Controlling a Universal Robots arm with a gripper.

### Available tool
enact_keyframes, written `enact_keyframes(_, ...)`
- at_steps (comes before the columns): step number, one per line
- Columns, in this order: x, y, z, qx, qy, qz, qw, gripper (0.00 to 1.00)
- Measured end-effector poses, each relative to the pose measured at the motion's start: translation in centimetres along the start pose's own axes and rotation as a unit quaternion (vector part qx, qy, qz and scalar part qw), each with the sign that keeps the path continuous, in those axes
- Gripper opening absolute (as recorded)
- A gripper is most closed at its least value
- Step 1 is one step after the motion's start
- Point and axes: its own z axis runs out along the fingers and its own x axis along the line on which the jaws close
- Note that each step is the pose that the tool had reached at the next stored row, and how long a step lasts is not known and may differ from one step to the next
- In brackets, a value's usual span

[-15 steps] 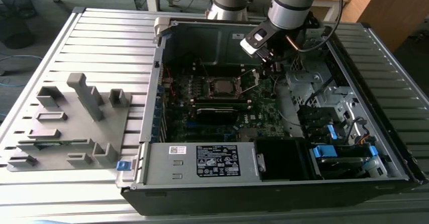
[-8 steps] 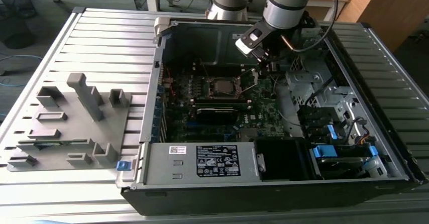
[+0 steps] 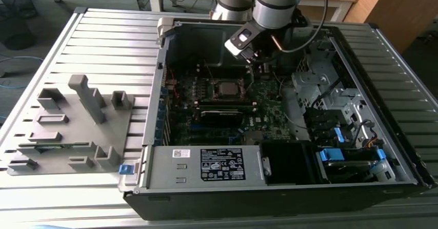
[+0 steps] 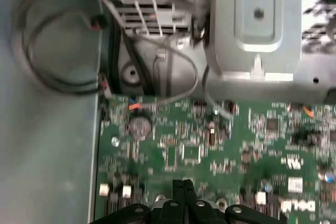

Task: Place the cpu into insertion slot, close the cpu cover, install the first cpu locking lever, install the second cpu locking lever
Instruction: 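Close the cpu cover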

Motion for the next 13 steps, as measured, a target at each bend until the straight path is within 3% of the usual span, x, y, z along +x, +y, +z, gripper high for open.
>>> enact_keyframes(8, 0.1, -3.51, -0.16, -0.0158, -0.0003, -0.001, 0.99988, 0.1)
enact_keyframes(13, 0.11, -3.72, -0.16, -0.0169, -0.0003, -0.001, 0.99986, 0.1)
